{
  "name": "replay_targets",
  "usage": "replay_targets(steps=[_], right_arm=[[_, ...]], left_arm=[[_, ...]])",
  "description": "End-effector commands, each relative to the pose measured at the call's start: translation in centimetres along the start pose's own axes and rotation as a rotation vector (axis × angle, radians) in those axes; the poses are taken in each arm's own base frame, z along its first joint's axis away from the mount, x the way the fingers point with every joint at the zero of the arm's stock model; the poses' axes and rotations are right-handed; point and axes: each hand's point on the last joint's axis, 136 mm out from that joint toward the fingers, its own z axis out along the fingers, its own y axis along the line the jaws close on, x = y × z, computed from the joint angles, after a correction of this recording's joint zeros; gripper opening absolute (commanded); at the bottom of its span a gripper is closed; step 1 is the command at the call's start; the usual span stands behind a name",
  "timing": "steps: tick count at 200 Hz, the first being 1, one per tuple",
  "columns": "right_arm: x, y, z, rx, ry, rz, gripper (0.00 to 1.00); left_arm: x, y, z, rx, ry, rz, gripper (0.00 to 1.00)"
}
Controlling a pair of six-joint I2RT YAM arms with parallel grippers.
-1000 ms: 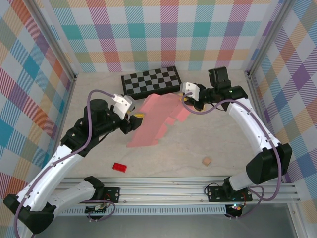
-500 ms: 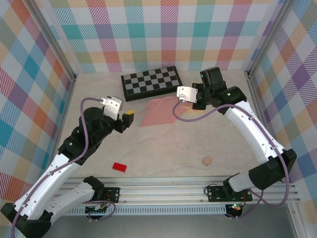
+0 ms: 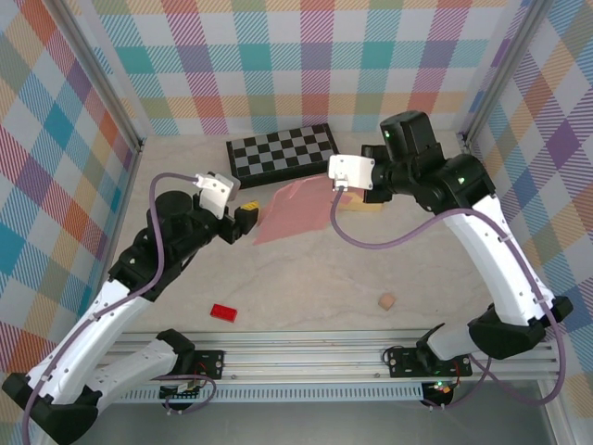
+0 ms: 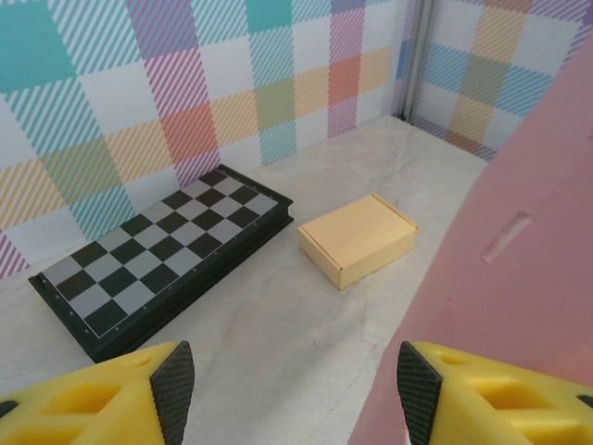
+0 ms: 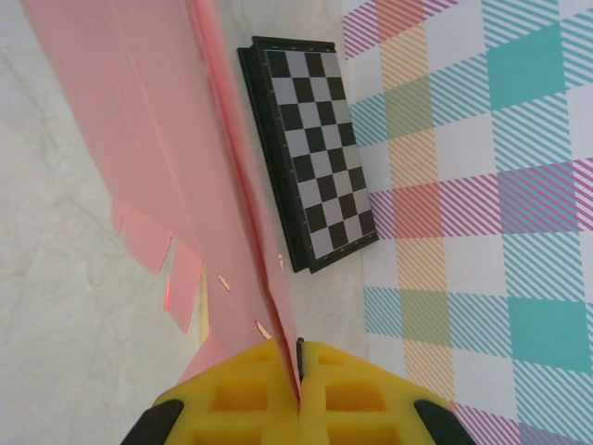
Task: Fold the paper box
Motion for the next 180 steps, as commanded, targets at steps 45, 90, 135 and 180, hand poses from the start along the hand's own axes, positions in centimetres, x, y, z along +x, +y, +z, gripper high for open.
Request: replay_targets(steps=[45, 90, 135, 180], right_arm=[[2.9, 7.7, -1.3, -0.269, 0.229, 0.029, 0.00], [3.9, 5.9, 6.1, -0.244, 0.340, 0.007, 0.00], [6.8, 5.9, 14.8, -0.309, 0.414, 0.053, 0.00], [7.9, 7.5, 19.3, -0.370, 0.320, 0.086, 0.00]], left_arm=[[-2.8, 1.8, -2.8, -0.110, -0.166, -0.066, 0.62], [-0.3, 1.9, -0.7, -0.118, -0.120, -0.136, 0.61], [3.5, 2.3, 2.9, -0.139, -0.079, -0.219, 0.61], [7.4, 1.3, 7.8, -0.036, 0.027, -0.283, 0.59]])
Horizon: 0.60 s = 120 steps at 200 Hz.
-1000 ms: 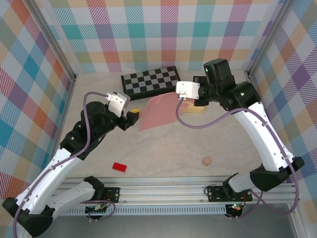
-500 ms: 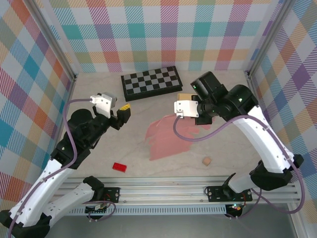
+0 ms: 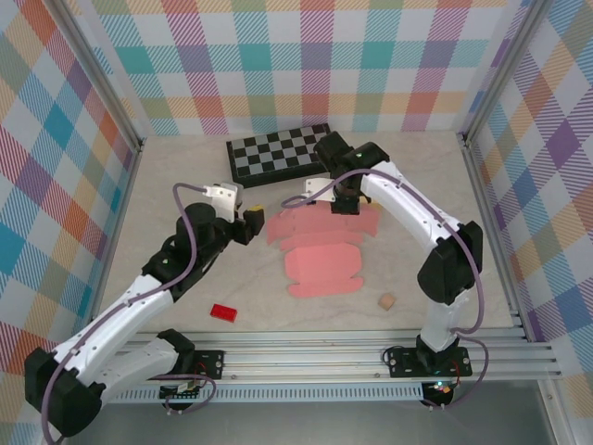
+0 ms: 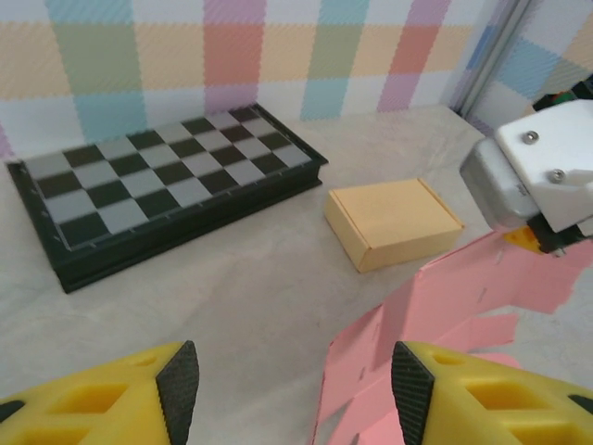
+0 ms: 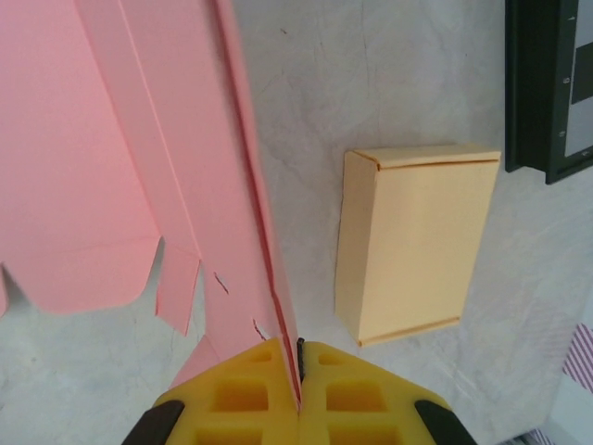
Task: Fold the paper box
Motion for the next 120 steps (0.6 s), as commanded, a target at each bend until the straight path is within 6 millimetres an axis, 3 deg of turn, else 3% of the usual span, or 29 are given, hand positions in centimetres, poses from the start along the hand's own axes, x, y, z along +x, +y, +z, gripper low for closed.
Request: replay_targets(steps=[1, 53, 91, 120], right_arm=[[-1.5, -0.7, 0.5, 0.004, -0.129, -0.004, 0.00], [-1.0, 0.0, 3.6, -0.051, -0.206, 0.001, 0.00], [-1.0, 0.7, 4.2, -0.078, -0.237, -0.009, 0.00], [-1.3, 1.0, 3.9, -0.087, -0.261, -0.021, 0.00]], left_arm=[[-0.3, -0.9, 2.0, 0.078, -0.015, -0.038, 0.59], [1.3, 1.0, 5.7, 0.101, 0.072, -0.061, 0.57], [3.6, -0.5, 7.5, 0.226, 0.239, 0.040, 0.56], [4.3, -0.7, 8.4, 0.242, 0.250, 0.054, 0.55]])
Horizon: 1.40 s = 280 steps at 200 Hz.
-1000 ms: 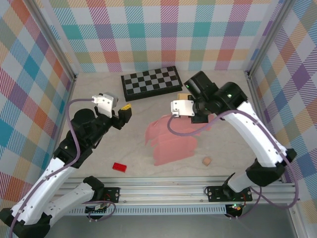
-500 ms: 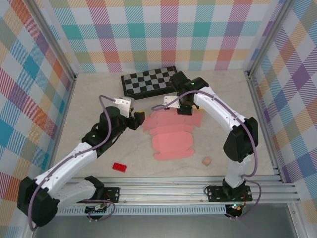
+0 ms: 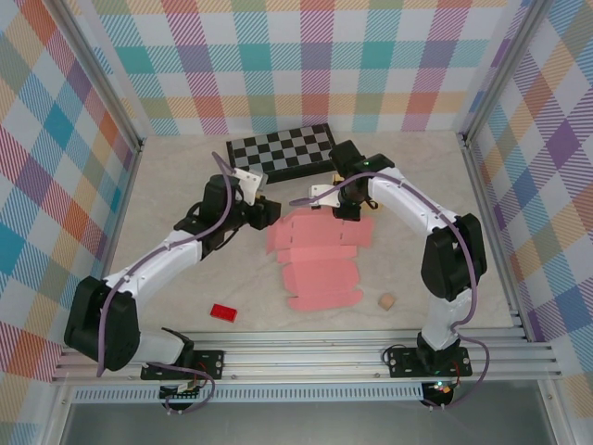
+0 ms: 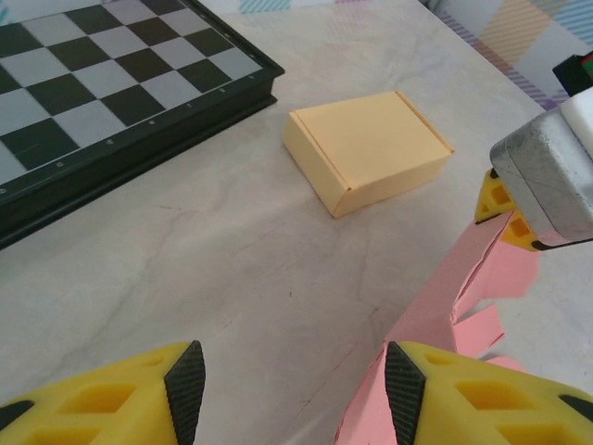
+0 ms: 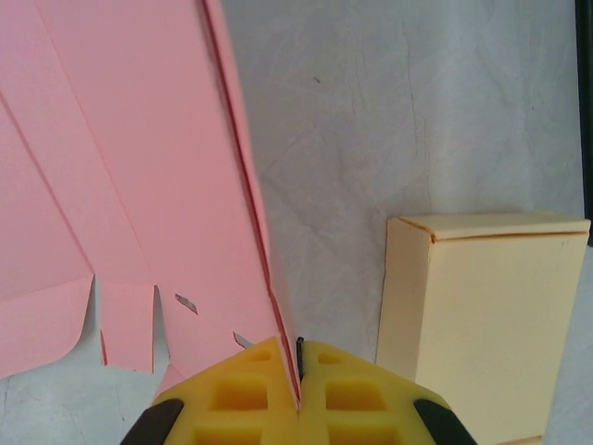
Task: Fold the paper box
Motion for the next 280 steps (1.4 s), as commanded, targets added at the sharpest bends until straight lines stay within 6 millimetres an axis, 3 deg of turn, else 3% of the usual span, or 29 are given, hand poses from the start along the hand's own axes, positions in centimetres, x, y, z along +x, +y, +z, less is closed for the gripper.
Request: replay_targets(steps=[1, 58, 111, 153, 191, 254, 269, 280], right_arm=[[-1.2, 0.2, -1.2, 0.002, -0.081, -0.030, 0.00], [-1.3, 0.2, -1.7, 0.008, -0.091, -0.033, 0.00], [-2.1, 1.6, -2.8, -0.023, -0.161, -0.068, 0.00], [-2.9, 2.8, -4.0, -0.043, -0.230, -0.103, 0.00], [-3.0, 3.5, -4.5, -0.063, -0.248, -0.115, 0.00], [-3.0, 4.2, -4.8, -0.084, -0.258, -0.124, 0.00], [-3.3, 4.5, -5.2, -0.091, -0.280, -0.128, 0.00], [-3.3, 4.7, -5.5, -0.091, -0.292, -0.133, 0.00]], left_arm=[[0.3, -0.9, 0.3, 0.067, 0.027, 0.053, 0.55], [2.7, -2.7, 2.0, 0.124, 0.132, 0.097, 0.54], [1.4, -4.5, 2.3, 0.201, 0.108, 0.138, 0.54], [1.6, -6.0, 2.8, 0.268, 0.134, 0.165, 0.53], [0.9, -7.8, 2.1, 0.336, 0.112, 0.192, 0.52], [1.7, -9.7, 0.3, 0.445, 0.138, 0.258, 0.56], [1.2, -9.4, 0.6, 0.426, 0.131, 0.271, 0.52], [0.8, -9.4, 0.7, 0.427, 0.128, 0.279, 0.39]])
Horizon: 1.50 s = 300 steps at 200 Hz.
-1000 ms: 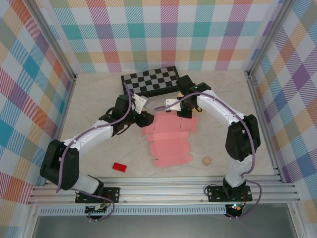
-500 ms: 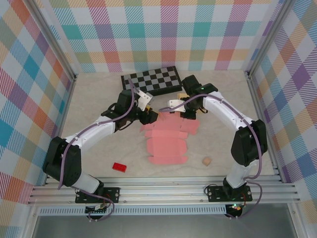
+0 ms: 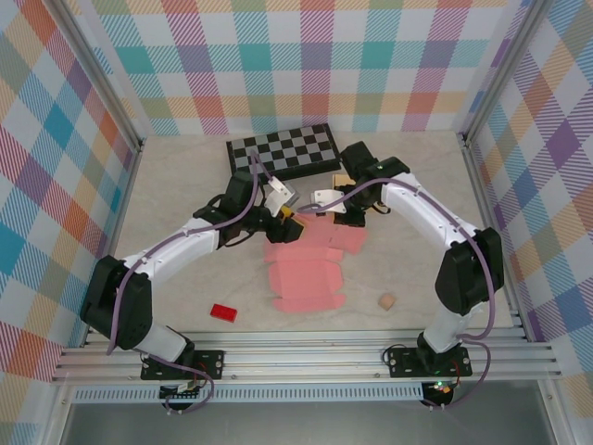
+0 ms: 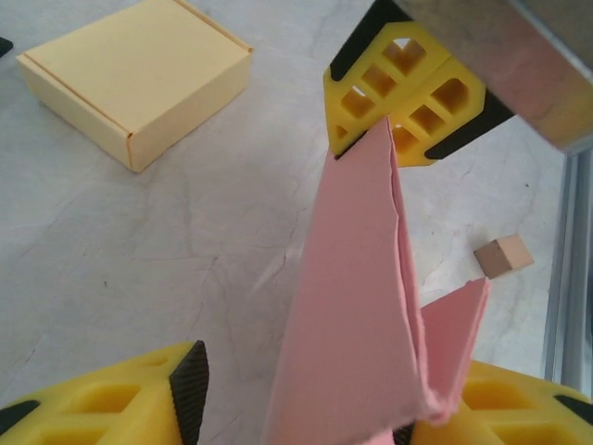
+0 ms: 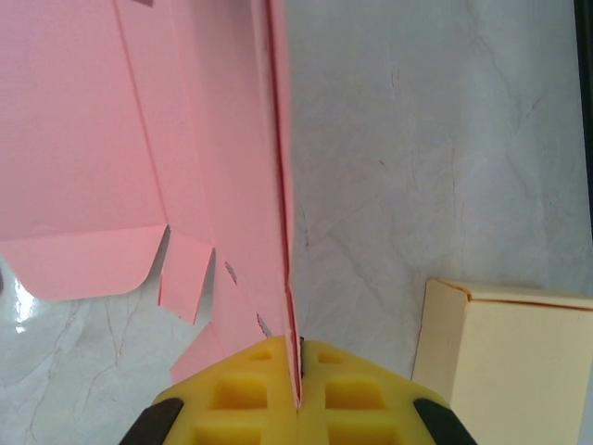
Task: Fold the paper box
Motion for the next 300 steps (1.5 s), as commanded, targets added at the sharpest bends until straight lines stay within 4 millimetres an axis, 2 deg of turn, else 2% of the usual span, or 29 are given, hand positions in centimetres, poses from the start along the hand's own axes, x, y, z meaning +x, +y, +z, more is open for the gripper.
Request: replay_targets(steps=[1, 15, 47, 55, 72, 89, 94, 102, 112, 119, 145, 162, 177, 200, 216, 230, 260, 300], right_arm=[[-2.0, 1.3, -1.4, -0.020, -0.106, -0.041, 0.00], [-2.0, 1.6, -1.6, -0.022, -0.106, -0.047, 0.00], [-1.6, 2.2, -1.4, -0.024, -0.102, -0.054, 0.00], [-1.6, 2.3, -1.4, -0.027, -0.101, -0.052, 0.00], [-1.5, 2.3, -1.2, -0.030, -0.099, -0.049, 0.00], [-1.3, 2.1, -1.2, -0.026, -0.087, -0.047, 0.00], [-1.2, 2.0, -1.1, -0.023, -0.081, -0.045, 0.00], [-1.0, 1.8, -1.0, -0.014, -0.065, -0.042, 0.00], [-0.6, 1.6, -1.0, -0.005, -0.047, -0.039, 0.00], [-0.5, 1.4, -0.9, 0.004, -0.036, -0.037, 0.00], [0.5, 0.2, -0.9, 0.055, 0.001, 0.002, 0.00], [1.1, -0.7, -0.9, 0.088, 0.023, 0.033, 0.00], [1.5, -1.2, -0.7, 0.101, 0.037, 0.055, 0.00], [1.7, -2.0, -0.6, 0.103, 0.045, 0.092, 0.00], [1.8, -2.3, -0.4, 0.100, 0.051, 0.106, 0.00], [1.9, -2.4, -0.2, 0.092, 0.057, 0.114, 0.00], [2.0, -2.3, -0.1, 0.088, 0.053, 0.121, 0.00], [2.1, -2.0, -0.2, 0.087, 0.044, 0.118, 0.00]], left_arm=[[-2.5, -1.0, -0.8, 0.027, -0.043, 0.077, 0.38], [-3.2, -1.1, -0.8, 0.037, -0.052, 0.076, 0.26], [-4.4, -1.7, -1.2, 0.059, -0.092, 0.083, 0.25], [-4.6, -1.9, -1.4, 0.064, -0.098, 0.086, 0.20], [-4.3, -2.1, -1.5, 0.069, -0.096, 0.096, 0.04], [-3.5, -1.9, -1.5, 0.058, -0.079, 0.100, 0.02], [-3.4, -1.8, -1.5, 0.049, -0.075, 0.097, 0.05], [-3.2, -1.4, -1.6, 0.024, -0.067, 0.084, 0.13], [-3.4, -0.8, -2.0, -0.025, -0.073, 0.055, 0.39], [-3.8, -0.3, -2.6, -0.070, -0.087, 0.032, 0.49], [-4.4, 3.1, -6.0, -0.284, -0.218, -0.147, 0.60], [-2.7, 4.8, -8.1, -0.405, -0.283, -0.304, 0.66], [-0.1, 5.6, -9.3, -0.477, -0.314, -0.447, 0.70], [4.6, 4.8, -8.7, -0.459, -0.259, -0.563, 0.68], [8.2, 4.9, -8.3, -0.483, -0.202, -0.630, 0.65], [10.6, 5.1, -8.2, -0.512, -0.188, -0.679, 0.64], [12.7, 5.2, -7.2, -0.496, -0.163, -0.722, 0.66], [14.1, 6.3, -6.3, -0.513, -0.112, -0.707, 0.65]])
